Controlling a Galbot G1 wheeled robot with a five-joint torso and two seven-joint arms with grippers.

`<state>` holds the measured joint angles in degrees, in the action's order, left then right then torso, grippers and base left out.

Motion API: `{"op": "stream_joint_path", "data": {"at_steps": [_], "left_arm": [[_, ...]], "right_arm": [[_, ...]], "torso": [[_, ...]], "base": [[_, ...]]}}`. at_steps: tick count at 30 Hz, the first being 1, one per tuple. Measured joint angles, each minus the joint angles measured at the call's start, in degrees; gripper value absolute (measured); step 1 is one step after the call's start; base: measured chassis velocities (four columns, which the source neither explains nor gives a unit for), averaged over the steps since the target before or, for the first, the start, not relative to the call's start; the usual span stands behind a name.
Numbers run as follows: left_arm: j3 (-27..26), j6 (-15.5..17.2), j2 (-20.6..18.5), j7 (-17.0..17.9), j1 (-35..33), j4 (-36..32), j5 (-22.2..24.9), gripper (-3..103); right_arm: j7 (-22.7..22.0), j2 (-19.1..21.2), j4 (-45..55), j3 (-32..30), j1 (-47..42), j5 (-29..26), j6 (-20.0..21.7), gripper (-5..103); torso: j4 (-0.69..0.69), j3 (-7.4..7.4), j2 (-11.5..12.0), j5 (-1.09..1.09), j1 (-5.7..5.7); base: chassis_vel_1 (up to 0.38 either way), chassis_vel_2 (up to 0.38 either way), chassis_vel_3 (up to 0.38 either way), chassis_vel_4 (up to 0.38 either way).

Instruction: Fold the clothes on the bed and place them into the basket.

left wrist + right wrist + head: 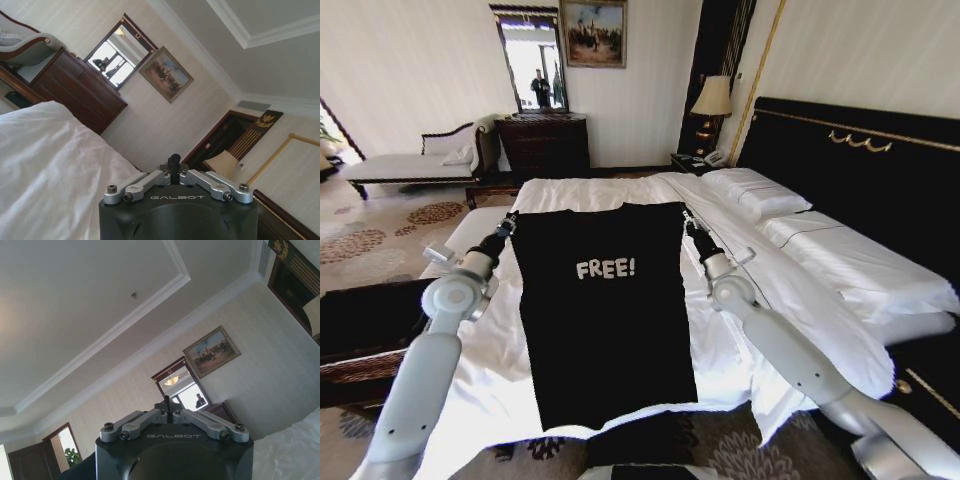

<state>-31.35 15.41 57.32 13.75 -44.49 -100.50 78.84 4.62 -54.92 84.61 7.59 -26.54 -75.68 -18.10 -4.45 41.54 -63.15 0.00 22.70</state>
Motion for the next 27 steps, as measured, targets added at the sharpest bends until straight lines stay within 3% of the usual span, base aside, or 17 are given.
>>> {"op": "stream_joint_path", "data": {"at_steps": [7,13,18,19,22,27], "left_arm": [[5.12,0.09,0.37,-1.67,10.31,11.67,-0.96,2],[6.63,0.07,-1.05,-2.03,11.70,12.41,-0.08,2],[4.08,-0.99,-1.58,-1.51,-1.16,1.69,-1.19,2],[4.08,-0.99,-1.58,-1.51,-1.16,1.69,-1.19,2],[1.95,-1.61,-0.77,-3.07,-11.07,-4.90,-3.42,2],[0.32,-2.24,0.97,-4.40,-19.45,-9.01,-6.87,2]], "right_arm": [[3.17,-4.19,-12.63,3.55,8.70,-0.79,0.22,0],[2.95,-3.96,-13.42,4.05,9.42,-1.06,0.26,0],[0.10,0.05,-4.46,2.48,1.06,0.46,0.03,0],[0.10,0.05,-4.46,2.48,1.06,0.46,0.03,0],[0.03,1.68,-1.18,0.50,-4.38,2.09,-0.68,0],[-0.03,2.15,0.51,-2.23,-12.15,5.36,-1.78,0]], "torso": [[-0.01,0.01,0.01,-0.01,0.02],[-0.02,0.00,0.01,0.00,0.02],[-0.03,-0.02,0.00,0.00,-0.01],[-0.03,-0.02,0.00,0.00,-0.01],[0.00,-0.03,-0.01,0.00,-0.04],[-0.01,-0.03,-0.01,0.01,-0.04]], "base": [[0.000,0.000,0.000,0.000],[0.000,0.000,0.000,0.000],[0.000,0.000,0.000,0.000],[0.000,0.000,0.000,0.000],[0.000,0.000,0.000,0.000],[0.000,0.000,0.000,0.000]]}}
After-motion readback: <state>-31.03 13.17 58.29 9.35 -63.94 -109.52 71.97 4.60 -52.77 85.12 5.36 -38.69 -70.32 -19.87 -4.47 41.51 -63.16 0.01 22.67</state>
